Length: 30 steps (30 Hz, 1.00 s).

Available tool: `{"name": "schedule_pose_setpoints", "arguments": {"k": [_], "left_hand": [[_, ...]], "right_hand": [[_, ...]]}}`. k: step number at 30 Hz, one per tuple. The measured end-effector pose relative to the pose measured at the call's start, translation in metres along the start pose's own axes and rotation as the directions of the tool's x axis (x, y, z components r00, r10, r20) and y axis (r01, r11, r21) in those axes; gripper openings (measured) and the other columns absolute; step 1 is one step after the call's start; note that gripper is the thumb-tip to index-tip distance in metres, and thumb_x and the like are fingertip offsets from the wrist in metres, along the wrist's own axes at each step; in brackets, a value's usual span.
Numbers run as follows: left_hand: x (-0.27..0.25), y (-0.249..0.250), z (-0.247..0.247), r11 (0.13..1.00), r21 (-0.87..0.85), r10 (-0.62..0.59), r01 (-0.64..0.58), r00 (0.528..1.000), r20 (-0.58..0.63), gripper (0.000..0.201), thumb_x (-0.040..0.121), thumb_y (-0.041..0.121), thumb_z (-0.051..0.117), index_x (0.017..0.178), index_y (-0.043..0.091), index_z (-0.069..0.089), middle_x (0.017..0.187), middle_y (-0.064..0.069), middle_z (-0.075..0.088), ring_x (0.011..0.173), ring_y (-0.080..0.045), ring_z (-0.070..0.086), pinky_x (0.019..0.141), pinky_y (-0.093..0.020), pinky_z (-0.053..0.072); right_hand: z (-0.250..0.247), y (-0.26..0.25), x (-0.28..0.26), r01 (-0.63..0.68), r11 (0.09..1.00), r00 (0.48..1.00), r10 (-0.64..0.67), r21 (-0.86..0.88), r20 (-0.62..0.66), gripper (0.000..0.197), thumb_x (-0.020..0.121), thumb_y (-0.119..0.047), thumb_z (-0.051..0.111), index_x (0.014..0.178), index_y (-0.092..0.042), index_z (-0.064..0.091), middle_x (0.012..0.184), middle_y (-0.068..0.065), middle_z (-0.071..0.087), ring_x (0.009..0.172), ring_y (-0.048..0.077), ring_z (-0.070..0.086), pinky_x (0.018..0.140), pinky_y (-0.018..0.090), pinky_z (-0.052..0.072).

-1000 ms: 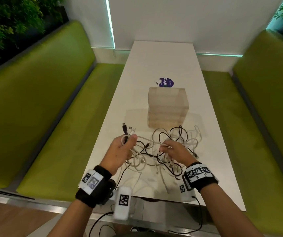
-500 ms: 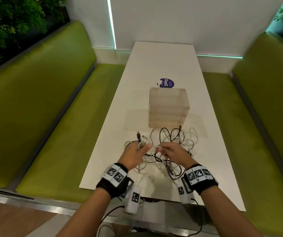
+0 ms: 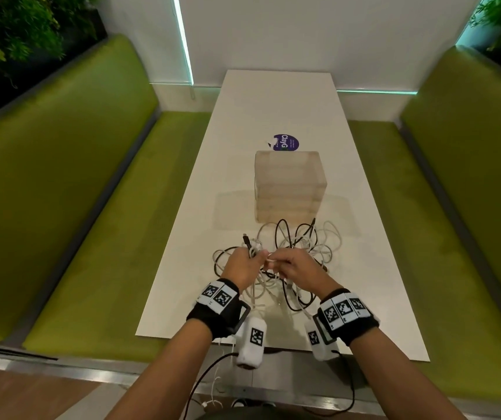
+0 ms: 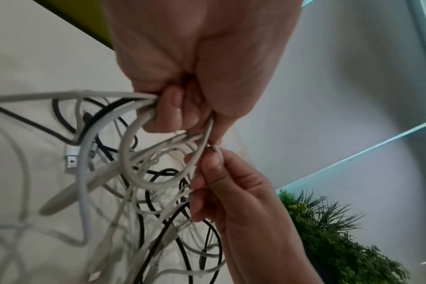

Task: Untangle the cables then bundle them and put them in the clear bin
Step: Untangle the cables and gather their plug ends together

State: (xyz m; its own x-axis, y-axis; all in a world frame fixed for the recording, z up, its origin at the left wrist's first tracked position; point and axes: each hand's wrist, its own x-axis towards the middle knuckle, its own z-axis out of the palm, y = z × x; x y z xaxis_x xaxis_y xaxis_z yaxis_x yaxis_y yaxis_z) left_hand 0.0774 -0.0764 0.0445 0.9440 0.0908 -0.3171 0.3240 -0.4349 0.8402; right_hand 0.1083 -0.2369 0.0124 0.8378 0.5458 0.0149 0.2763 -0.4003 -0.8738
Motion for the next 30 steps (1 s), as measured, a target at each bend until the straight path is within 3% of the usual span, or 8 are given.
{"name": "schedule_pose_setpoints", "arguments": {"k": [5,9,12,15,20,24,27,30], "left_hand": [[0.0,0.008,-0.003,0.999,-0.046,-0.024,0.024,1.0,-0.013,0.035,0.093,0.02,0.052,0.059,0.015,0.045,0.052,0.001,0.041,0.048,-0.016,0.037,0.054,-0.029,0.034],[-0.008,0.02,-0.015,0.998,-0.044,0.026,-0.033,0.989,-0.142,0.038,0.091,0.018,0.05,0.056,0.016,0.038,0.052,0.002,0.039,0.05,-0.017,0.035,0.054,-0.031,0.03],[-0.013,0.021,-0.03,0.996,-0.041,0.074,-0.085,0.973,-0.219,0.037,0.093,0.017,0.049,0.059,0.014,0.036,0.054,0.002,0.038,0.049,-0.014,0.033,0.047,-0.028,0.028],[-0.016,0.02,-0.043,0.985,-0.137,0.064,-0.11,0.951,-0.302,0.037,0.094,0.017,0.048,0.06,0.016,0.034,0.054,0.003,0.035,0.05,-0.013,0.03,0.048,-0.029,0.026],[-0.021,0.025,-0.08,0.938,-0.311,0.012,-0.15,0.915,-0.404,0.025,0.092,0.016,0.049,0.07,0.015,0.038,0.056,0.003,0.026,0.047,-0.012,0.022,0.044,-0.027,0.02],[-0.028,0.023,-0.106,0.897,-0.398,0.007,-0.194,0.904,-0.427,0.023,0.092,0.012,0.049,0.071,0.017,0.04,0.058,0.002,0.026,0.045,-0.009,0.022,0.047,-0.029,0.02],[-0.032,0.016,-0.113,0.905,-0.391,0.01,-0.169,0.926,-0.377,0.026,0.093,0.013,0.051,0.069,0.016,0.042,0.054,0.005,0.029,0.043,-0.008,0.024,0.047,-0.028,0.021],[-0.035,0.005,-0.112,0.921,-0.359,0.024,-0.148,0.945,-0.326,0.03,0.094,0.015,0.052,0.066,0.014,0.043,0.046,0.012,0.032,0.039,-0.006,0.026,0.044,-0.025,0.024]], "right_hand": [[0.002,0.002,0.002,-0.052,0.999,0.998,0.052,-0.009,0.026,0.01,0.09,-0.018,0.062,0.087,-0.017,0.072,0.072,-0.003,0.063,0.059,0.006,0.057,0.059,0.022,0.045],[-0.004,0.015,0.003,-0.209,0.978,0.978,0.209,-0.027,0.003,0.018,0.093,-0.019,0.06,0.075,-0.02,0.064,0.072,-0.008,0.059,0.055,0.015,0.062,0.052,0.021,0.045],[-0.011,0.02,0.005,-0.235,0.972,0.971,0.234,-0.02,-0.052,0.015,0.091,-0.023,0.063,0.076,-0.02,0.064,0.078,-0.003,0.061,0.05,0.012,0.057,0.052,0.024,0.047],[-0.014,0.028,0.011,-0.224,0.952,0.975,0.217,-0.208,-0.052,0.011,0.089,-0.025,0.064,0.081,-0.02,0.068,0.085,-0.001,0.065,0.068,0.013,0.06,0.07,0.035,0.05],[-0.017,0.038,0.012,-0.26,0.929,0.965,0.241,-0.265,-0.101,0.014,0.091,-0.021,0.06,0.088,-0.015,0.072,0.089,0.001,0.063,0.079,0.014,0.055,0.069,0.029,0.037],[-0.018,0.04,0.009,-0.242,0.952,0.97,0.231,-0.186,-0.076,0.01,0.089,-0.025,0.061,0.085,-0.026,0.07,0.088,-0.006,0.065,0.081,0.01,0.059,0.069,0.028,0.042],[-0.019,0.031,0.008,-0.258,0.963,0.964,0.252,-0.078,-0.081,0.006,0.089,-0.018,0.061,0.089,-0.022,0.067,0.084,-0.008,0.067,0.065,0.005,0.058,0.057,0.021,0.046],[-0.021,0.023,0.004,-0.242,0.97,0.968,0.244,0.037,-0.059,0.006,0.088,-0.011,0.06,0.089,-0.016,0.063,0.083,0.002,0.07,0.063,0.021,0.064,0.051,0.032,0.051]]}}
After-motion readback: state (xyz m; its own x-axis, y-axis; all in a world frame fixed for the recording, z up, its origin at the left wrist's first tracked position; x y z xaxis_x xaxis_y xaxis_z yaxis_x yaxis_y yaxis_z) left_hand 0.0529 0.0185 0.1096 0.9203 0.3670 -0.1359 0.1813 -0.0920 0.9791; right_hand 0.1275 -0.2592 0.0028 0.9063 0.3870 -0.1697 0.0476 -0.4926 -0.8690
